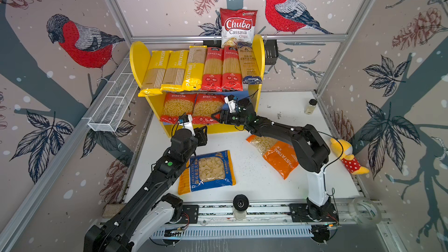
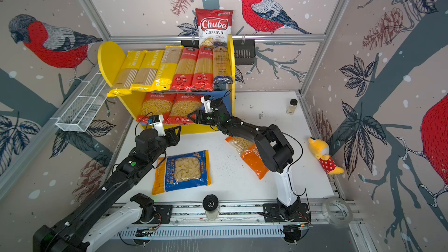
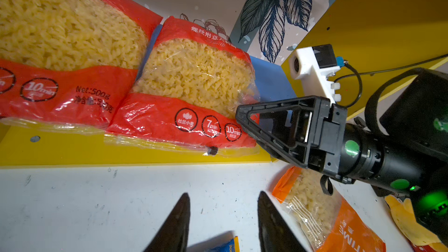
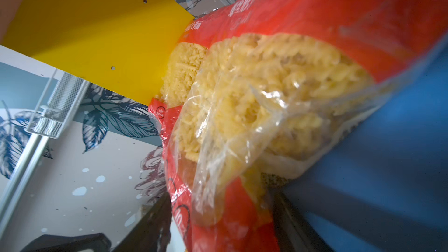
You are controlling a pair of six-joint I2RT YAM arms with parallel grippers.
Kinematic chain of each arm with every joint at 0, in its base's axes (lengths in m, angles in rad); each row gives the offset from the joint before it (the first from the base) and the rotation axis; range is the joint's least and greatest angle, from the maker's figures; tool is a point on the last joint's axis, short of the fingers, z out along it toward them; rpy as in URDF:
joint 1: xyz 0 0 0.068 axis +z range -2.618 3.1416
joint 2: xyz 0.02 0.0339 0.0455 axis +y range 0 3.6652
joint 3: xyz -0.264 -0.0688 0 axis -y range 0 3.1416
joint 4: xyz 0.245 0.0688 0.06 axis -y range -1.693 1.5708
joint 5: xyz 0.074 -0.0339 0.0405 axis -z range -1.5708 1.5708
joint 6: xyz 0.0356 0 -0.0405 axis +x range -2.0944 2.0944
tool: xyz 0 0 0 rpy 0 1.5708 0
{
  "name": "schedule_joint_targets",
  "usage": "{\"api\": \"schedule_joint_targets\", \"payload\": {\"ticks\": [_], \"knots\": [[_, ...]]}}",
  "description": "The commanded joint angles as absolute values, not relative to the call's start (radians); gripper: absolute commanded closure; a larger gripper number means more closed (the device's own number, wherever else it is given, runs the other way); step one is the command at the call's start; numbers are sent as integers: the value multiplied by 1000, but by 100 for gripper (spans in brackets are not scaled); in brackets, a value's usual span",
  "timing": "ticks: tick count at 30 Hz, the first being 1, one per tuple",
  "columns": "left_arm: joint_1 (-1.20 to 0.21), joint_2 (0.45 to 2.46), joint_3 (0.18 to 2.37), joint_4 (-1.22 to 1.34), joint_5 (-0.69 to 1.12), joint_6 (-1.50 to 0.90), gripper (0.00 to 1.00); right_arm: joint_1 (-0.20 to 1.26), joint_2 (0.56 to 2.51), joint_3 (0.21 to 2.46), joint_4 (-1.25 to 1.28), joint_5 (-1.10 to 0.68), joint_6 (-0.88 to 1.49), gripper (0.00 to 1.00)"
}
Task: Arrange pasta packages on shelves
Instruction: Place the pasta bag on the shelf.
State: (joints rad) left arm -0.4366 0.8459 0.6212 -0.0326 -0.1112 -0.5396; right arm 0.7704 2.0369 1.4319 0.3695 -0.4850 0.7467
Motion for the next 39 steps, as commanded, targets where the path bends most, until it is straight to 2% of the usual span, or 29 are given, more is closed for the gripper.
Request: {"api": "schedule_joint_targets", "payload": {"ticks": [1,16,19,24,30,36,39], "knots": [[-439,845,620,24,-109,-544,55,785,2025,1402,370,-496,809,30],[-446,835,591,43,-100,-551,54,820,2000,1307,480,-459,906,30],[-446,833,586,43,-102,-552,54,823,2004,1310,495,-460,922,36],[-448,830,584,39,-103,-553,54,816,1984,1324,473,-458,912,59],[-448,833,580,47,-96,-559,54,789,1962,1376,394,-456,861,78],[-451,836,580,47,-95,-563,54,762,1982,1403,349,-466,838,81],[-453,841,575,53,-96,-564,54,764,1976,1377,362,-470,842,75]]}}
